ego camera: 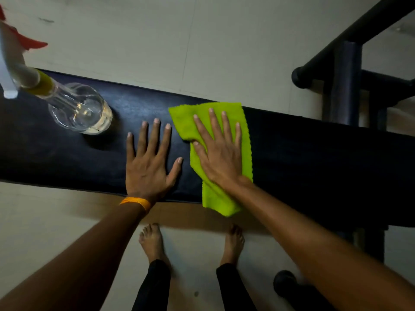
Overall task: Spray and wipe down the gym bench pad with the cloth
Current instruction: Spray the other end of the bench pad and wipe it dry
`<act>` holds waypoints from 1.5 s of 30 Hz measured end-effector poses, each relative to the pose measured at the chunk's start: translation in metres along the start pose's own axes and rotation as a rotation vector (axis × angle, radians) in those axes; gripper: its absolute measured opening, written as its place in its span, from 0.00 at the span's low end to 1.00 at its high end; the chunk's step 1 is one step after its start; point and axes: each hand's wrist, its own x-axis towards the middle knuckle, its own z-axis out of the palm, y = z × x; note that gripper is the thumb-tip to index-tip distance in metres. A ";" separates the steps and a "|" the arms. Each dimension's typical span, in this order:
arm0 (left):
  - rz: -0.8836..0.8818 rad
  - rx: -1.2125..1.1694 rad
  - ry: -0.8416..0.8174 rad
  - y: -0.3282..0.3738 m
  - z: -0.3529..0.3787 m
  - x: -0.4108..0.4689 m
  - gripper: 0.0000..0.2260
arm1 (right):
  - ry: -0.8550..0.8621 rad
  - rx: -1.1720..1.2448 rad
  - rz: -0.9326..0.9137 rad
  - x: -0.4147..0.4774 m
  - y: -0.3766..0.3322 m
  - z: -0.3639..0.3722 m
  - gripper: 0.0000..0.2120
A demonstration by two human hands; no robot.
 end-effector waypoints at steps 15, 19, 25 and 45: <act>-0.001 0.007 -0.020 0.000 0.001 0.000 0.34 | 0.060 0.046 0.155 -0.024 0.119 -0.011 0.27; -0.007 0.001 -0.030 -0.001 0.002 0.000 0.34 | 0.176 0.103 0.490 -0.056 0.078 0.000 0.25; -0.007 0.002 -0.022 0.000 0.001 0.000 0.34 | 0.065 0.050 0.022 -0.025 0.037 0.001 0.27; -0.001 0.003 -0.021 0.000 0.001 0.001 0.34 | 0.082 0.020 -0.058 -0.006 0.098 -0.011 0.31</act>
